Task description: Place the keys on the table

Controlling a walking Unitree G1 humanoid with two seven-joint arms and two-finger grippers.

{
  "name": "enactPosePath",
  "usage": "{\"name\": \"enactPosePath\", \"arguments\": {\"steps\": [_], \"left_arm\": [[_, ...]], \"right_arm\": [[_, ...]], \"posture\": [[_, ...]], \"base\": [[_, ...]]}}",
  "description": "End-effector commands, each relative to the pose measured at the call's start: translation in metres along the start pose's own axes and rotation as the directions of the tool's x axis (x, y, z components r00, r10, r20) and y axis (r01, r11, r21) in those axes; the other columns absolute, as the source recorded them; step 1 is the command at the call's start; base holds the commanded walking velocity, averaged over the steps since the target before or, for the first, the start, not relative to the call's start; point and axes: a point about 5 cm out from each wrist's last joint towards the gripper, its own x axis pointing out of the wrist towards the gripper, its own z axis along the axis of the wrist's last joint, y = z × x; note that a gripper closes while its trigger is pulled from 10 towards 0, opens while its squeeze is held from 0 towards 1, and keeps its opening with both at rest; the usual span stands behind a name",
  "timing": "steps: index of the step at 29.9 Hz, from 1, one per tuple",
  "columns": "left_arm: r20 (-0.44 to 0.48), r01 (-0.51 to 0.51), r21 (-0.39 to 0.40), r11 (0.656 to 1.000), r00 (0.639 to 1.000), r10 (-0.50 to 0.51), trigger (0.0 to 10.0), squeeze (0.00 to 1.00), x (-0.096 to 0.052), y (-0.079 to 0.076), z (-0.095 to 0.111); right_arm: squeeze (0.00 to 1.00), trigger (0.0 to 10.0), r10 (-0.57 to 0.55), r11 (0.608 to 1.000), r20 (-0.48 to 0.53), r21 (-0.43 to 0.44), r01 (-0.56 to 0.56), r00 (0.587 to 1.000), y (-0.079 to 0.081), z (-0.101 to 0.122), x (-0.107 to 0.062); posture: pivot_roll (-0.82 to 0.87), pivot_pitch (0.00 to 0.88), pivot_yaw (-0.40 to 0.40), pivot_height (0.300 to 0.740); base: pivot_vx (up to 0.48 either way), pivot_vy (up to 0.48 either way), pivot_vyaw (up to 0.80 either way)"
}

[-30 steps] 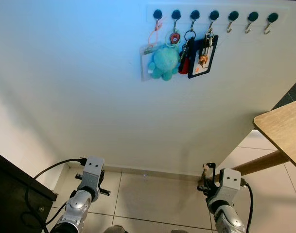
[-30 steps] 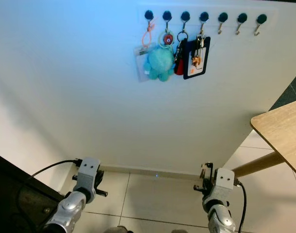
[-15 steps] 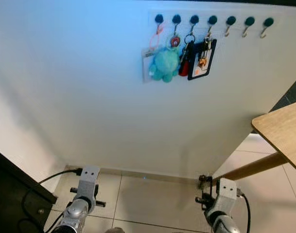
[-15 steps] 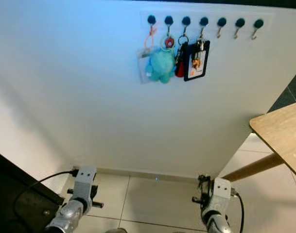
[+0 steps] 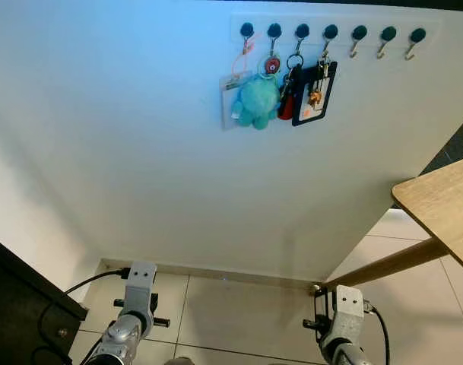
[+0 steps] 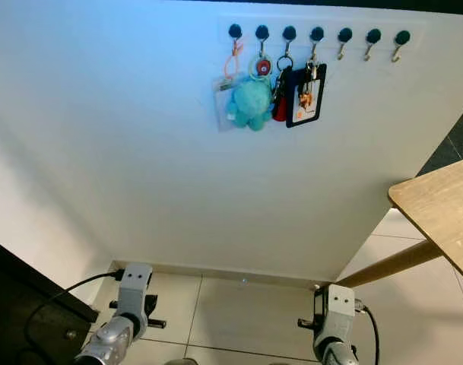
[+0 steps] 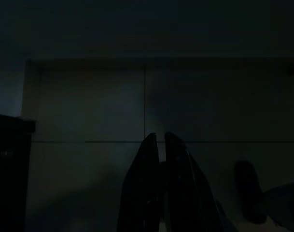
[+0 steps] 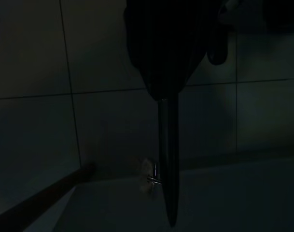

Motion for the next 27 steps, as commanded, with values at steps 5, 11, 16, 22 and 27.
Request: {"name": "enactPosePath", "arguments": {"steps": [5, 11, 16, 22, 27], "left_arm": [[-0.009, 0.021, 0.01, 1.0, 1.0, -0.021, 10.0, 0.0, -0.0006, -0.0049, -0.0041], [-0.005, 0.039, 0.047, 0.998, 0.999, -0.039, 10.0, 0.0, -0.0009, -0.0072, -0.0046], [-0.001, 0.043, 0.042, 0.998, 0.999, -0.043, 10.0, 0.0, -0.0007, -0.0075, -0.0038], [0.022, 0.051, 0.045, 0.998, 0.998, -0.052, 10.0, 0.0, -0.0003, -0.0087, -0.0005], [0.039, 0.037, 0.032, 0.999, 0.998, -0.038, 10.0, 0.0, 0.0, -0.0075, 0.0022]], "right_arm": [[0.0, 10.0, -0.006, 1.0, -0.019, -0.018, 0.005, 1.0, -0.0027, -0.0029, -0.001], [0.0, 10.0, -0.002, 1.0, -0.02, -0.024, 0.001, 1.0, -0.0028, -0.005, -0.0021], [0.0, 10.0, 0.001, 1.0, -0.017, -0.026, -0.002, 1.0, -0.0015, -0.0041, -0.0016], [0.0, 10.0, 0.008, 0.999, -0.013, -0.033, -0.009, 1.0, 0.0003, -0.0032, -0.0011], [0.0, 10.0, 0.02, 0.999, -0.015, -0.046, -0.021, 1.0, 0.002, -0.0034, -0.001]], "posture": [[0.03, 0.042, -0.002, 0.74], [0.03, 0.032, -0.002, 0.74], [0.03, 0.032, 0.004, 0.74], [0.03, 0.038, 0.006, 0.74], [0.04, 0.042, -0.003, 0.74]], "base": [[0.0, 0.0, -0.11], [0.0, 0.0, -0.8], [0.0, 0.0, -0.8], [0.0, 0.0, -0.8], [0.0, 0.0, -0.8]]}}
